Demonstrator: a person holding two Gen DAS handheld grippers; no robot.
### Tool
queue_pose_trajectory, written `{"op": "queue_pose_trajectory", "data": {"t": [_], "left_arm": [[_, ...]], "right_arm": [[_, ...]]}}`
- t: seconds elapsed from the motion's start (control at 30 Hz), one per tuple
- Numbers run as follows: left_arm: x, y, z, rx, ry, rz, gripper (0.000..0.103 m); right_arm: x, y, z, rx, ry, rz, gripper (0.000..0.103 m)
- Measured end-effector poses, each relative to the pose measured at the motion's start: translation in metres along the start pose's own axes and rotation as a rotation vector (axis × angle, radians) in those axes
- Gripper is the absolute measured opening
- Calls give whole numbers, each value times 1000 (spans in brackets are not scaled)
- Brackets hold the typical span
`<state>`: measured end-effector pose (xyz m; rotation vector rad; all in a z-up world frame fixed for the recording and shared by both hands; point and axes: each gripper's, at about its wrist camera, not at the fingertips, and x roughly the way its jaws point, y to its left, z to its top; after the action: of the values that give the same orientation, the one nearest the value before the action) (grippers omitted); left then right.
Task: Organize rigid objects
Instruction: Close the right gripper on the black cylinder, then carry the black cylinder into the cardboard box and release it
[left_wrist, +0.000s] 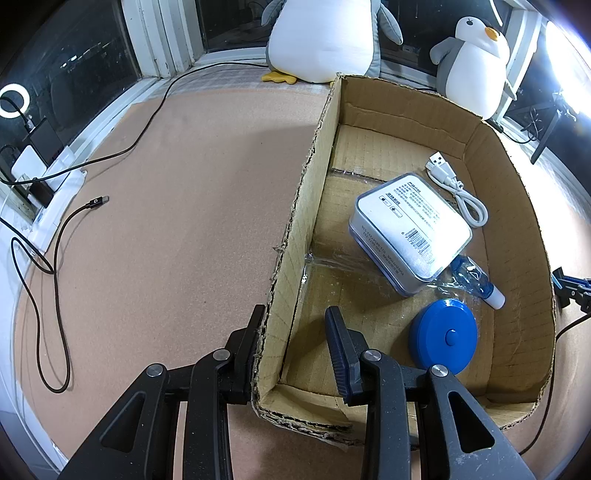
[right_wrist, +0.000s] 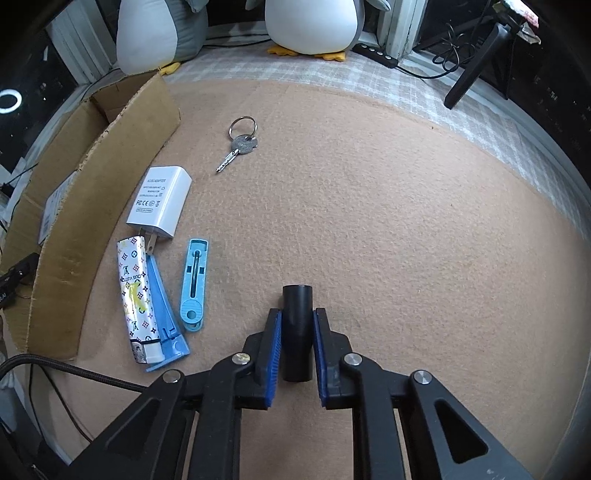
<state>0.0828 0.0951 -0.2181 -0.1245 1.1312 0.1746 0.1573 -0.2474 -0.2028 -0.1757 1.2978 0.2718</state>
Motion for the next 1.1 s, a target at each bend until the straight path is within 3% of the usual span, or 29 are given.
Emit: {"op": "queue_pose_trajectory", "data": {"t": [0.27,0.6,0.8,1.1], "left_arm": [[0,-1,0,2,0,0,34],[0,-2,0,0,-4,0,34],[0,-2,0,0,-4,-1,34],[0,-2,0,0,-4,0,34]], "right_arm": [[-22,3,3,43,-66,57,15],[-74,61,24,-45,-196,175,15],[-81,113,23,-131,-180,273,15],[-64,170,11,-244,-117,314,15]]}}
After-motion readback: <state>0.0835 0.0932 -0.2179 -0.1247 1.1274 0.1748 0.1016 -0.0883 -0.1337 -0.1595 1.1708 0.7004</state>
